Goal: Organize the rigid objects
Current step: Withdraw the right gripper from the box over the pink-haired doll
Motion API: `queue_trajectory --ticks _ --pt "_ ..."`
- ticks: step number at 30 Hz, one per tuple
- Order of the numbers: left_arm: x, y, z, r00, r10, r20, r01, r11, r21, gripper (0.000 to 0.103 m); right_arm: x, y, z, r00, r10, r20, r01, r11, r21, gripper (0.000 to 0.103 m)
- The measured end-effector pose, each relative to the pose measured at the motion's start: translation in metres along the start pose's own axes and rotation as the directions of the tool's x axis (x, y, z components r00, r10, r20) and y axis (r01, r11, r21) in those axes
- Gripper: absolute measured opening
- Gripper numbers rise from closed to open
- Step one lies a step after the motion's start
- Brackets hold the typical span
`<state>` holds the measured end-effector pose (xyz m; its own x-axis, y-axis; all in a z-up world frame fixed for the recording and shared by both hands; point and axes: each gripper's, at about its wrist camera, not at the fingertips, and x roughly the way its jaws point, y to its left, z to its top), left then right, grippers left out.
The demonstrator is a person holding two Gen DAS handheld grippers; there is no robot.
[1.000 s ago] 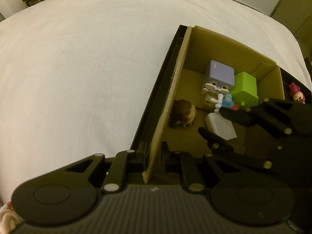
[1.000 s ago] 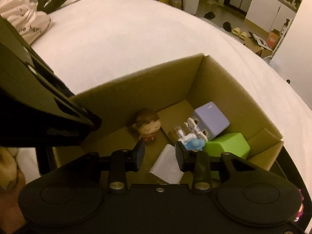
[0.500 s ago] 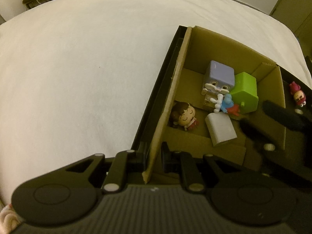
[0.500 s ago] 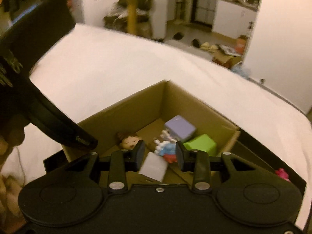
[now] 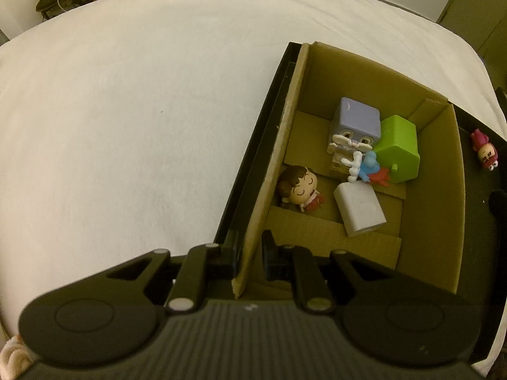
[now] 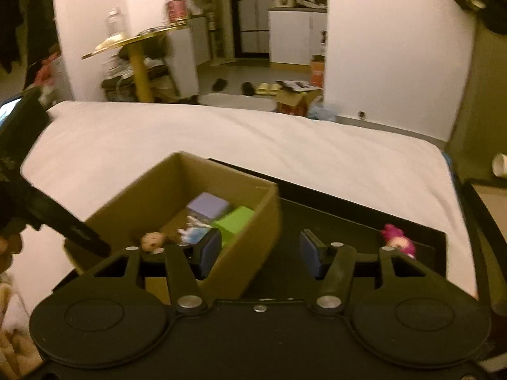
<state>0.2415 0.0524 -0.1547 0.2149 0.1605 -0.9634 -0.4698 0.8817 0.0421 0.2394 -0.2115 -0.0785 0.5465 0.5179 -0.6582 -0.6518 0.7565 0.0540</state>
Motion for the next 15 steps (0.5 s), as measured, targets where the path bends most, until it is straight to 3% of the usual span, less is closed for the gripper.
queue_trajectory --ticks 15 --pt "-0.001 0.002 0.001 1.000 -0.009 -0.004 0.009 1.000 0.005 0.013 0.033 -0.078 -0.036 0.975 -0.218 -0.042 0.222 0.959 0.176 0.067"
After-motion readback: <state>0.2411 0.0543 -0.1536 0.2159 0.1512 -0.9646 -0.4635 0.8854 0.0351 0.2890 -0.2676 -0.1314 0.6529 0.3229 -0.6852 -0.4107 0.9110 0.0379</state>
